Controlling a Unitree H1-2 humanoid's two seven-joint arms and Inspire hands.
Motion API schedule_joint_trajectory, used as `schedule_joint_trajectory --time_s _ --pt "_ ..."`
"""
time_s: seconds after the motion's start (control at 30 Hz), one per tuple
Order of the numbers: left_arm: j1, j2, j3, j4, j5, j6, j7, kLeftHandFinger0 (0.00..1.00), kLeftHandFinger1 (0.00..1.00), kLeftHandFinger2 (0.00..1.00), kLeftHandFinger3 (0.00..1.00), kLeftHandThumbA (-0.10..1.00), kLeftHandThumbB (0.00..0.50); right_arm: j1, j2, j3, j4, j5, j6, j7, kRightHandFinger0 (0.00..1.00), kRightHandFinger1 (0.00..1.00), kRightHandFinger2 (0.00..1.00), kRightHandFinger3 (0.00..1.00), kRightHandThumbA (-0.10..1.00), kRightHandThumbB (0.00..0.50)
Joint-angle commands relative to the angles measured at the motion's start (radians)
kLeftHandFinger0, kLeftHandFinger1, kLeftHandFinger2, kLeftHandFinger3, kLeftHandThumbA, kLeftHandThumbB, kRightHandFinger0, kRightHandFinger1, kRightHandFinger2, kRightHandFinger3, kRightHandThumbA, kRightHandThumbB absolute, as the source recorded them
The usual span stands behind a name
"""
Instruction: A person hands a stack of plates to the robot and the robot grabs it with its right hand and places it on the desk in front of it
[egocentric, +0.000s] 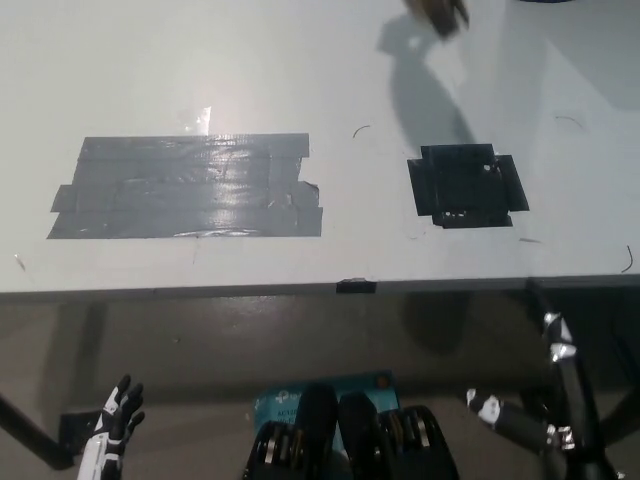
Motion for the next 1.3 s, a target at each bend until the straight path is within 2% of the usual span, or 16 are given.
schedule_joint_trajectory --time_s 0.0,0.2,0.27,0.33,0.37,0.43,0.53,0.7,0.73,0.77,0.83,0.97,1.27 --pt "0.008 0.009 0.004 -0.037 -0.006 -0.039 0.002 1.00 1.00 1.00 1.00 1.00 0.293 -0.126 0.019 -0.047 -0.173 -0.302 -0.002 -0.115 1.00 1.00 1.00 1.00 1.00 0.431" --pt "0.006 0.007 0.002 -0.022 -0.006 -0.046 0.002 1.00 1.00 1.00 1.00 1.00 0.295 -0.304 0.021 -0.051 -0.153 -0.390 0.126 -0.093 1.00 1.00 1.00 1.00 1.00 0.472" --pt "0.005 0.007 0.001 -0.016 -0.007 -0.048 0.002 1.00 1.00 1.00 1.00 1.00 0.298 -0.346 0.023 -0.051 -0.126 -0.401 0.146 -0.098 1.00 1.00 1.00 1.00 1.00 0.471" --pt "0.005 0.009 0.001 -0.014 -0.007 -0.044 0.000 1.00 1.00 1.00 1.00 1.00 0.321 -0.384 0.030 -0.048 -0.102 -0.402 0.177 -0.094 1.00 1.00 1.00 1.00 1.00 0.464" --pt "0.005 0.010 0.000 -0.011 -0.004 -0.046 0.001 1.00 1.00 1.00 1.00 1.00 0.325 -0.406 0.033 -0.043 -0.082 -0.405 0.188 -0.092 1.00 1.00 1.00 1.00 1.00 0.450" --pt "0.003 0.011 0.000 -0.008 -0.004 -0.048 -0.001 1.00 1.00 1.00 1.00 1.00 0.333 -0.433 0.036 -0.035 -0.055 -0.411 0.193 -0.100 1.00 1.00 1.00 1.00 1.00 0.445" --pt "0.007 0.009 -0.002 -0.006 -0.001 -0.052 0.001 1.00 1.00 1.00 1.00 1.00 0.319 -0.495 0.044 -0.019 0.004 -0.424 0.223 -0.095 1.00 1.00 1.00 1.00 0.94 0.442" --pt "0.014 0.006 -0.008 -0.005 0.008 -0.058 0.001 1.00 1.00 1.00 1.00 1.00 0.302 -0.555 0.045 0.008 0.076 -0.458 0.262 -0.089 1.00 1.00 1.00 1.00 1.00 0.450" --pt "0.016 0.004 -0.007 -0.007 0.009 -0.055 0.003 1.00 1.00 1.00 1.00 1.00 0.305 -0.578 0.043 0.015 0.109 -0.461 0.260 -0.096 1.00 1.00 1.00 1.00 0.95 0.420" --pt "0.016 0.003 -0.006 -0.008 0.009 -0.053 0.006 1.00 1.00 1.00 1.00 1.00 0.305 -0.598 0.043 0.020 0.136 -0.460 0.260 -0.103 1.00 1.00 1.00 1.00 0.92 0.421" --pt "0.015 0.006 -0.008 -0.007 0.029 -0.058 0.013 1.00 1.00 1.00 1.00 1.00 0.292 -0.634 0.040 0.028 0.187 -0.463 0.262 -0.115 1.00 1.00 1.00 1.00 0.93 0.436" --pt "0.015 0.005 -0.007 -0.006 0.024 -0.056 0.011 1.00 1.00 1.00 1.00 1.00 0.297 -0.694 0.028 0.043 0.278 -0.478 0.278 -0.133 1.00 1.00 1.00 1.00 0.96 0.450" --pt "0.010 0.006 -0.006 -0.007 0.021 -0.058 0.007 1.00 1.00 1.00 1.00 1.00 0.296 -0.794 -0.001 0.070 0.437 -0.487 0.298 -0.173 1.00 1.00 1.00 1.00 0.92 0.435"
